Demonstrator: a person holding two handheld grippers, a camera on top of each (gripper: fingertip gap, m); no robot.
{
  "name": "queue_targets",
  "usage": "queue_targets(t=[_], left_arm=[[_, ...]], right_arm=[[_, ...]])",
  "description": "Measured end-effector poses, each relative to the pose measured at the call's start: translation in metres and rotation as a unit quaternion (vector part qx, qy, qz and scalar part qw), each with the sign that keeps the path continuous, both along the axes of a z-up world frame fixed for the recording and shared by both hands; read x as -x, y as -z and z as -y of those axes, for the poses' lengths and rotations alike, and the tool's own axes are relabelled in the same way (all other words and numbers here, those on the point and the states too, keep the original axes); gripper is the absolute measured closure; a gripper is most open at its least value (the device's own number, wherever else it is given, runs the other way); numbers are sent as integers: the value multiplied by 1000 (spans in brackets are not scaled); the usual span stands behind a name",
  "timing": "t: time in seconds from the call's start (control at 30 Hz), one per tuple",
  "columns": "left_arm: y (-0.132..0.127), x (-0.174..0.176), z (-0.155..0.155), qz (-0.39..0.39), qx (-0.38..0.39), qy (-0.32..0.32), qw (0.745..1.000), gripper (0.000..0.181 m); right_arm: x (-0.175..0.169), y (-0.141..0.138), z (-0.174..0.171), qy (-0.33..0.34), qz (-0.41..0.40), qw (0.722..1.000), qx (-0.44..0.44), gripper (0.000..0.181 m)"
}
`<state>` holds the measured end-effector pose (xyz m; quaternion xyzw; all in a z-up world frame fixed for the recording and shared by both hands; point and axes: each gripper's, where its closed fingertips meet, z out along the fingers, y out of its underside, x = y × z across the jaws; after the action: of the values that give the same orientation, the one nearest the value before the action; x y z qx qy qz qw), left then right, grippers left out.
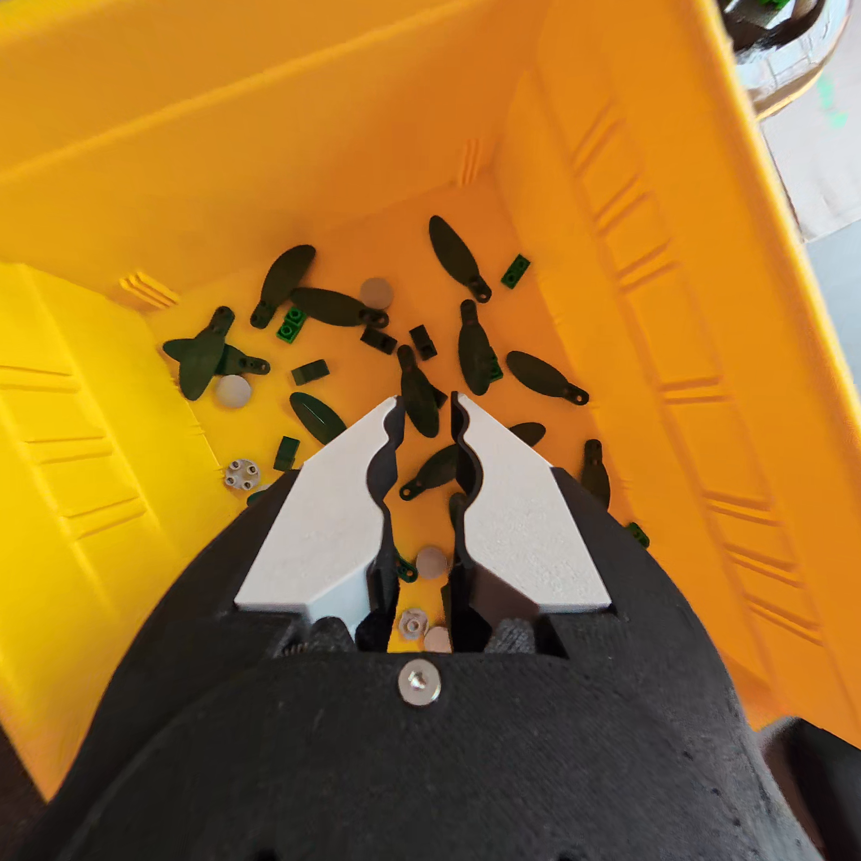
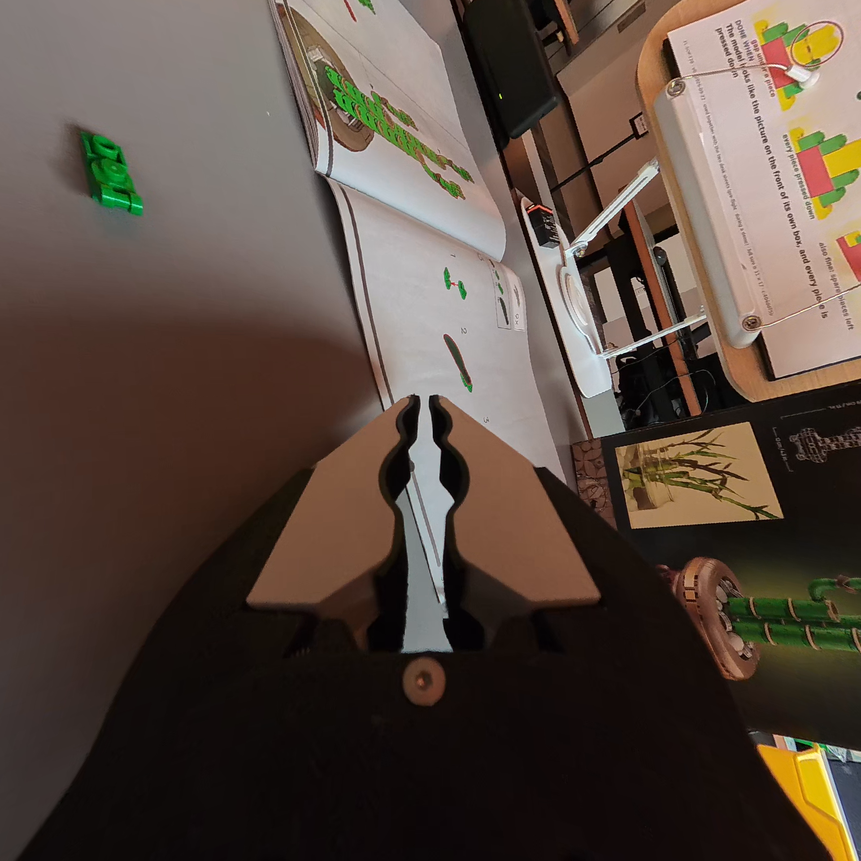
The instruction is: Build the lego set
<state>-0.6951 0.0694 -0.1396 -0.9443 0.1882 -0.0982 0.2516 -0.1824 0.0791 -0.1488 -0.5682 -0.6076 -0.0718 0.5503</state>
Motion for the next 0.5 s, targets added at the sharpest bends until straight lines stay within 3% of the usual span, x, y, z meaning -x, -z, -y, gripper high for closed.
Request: queue_targets(t=[0.3, 0.5], left_arm=[[23, 4, -2, 27, 13, -6, 1000, 165], [18, 6, -2, 13, -9, -5, 1000, 178]], right_arm=[[-1, 0, -1, 2, 0, 1000, 0, 177], [0, 0, -1, 0, 0, 1000, 0, 177]])
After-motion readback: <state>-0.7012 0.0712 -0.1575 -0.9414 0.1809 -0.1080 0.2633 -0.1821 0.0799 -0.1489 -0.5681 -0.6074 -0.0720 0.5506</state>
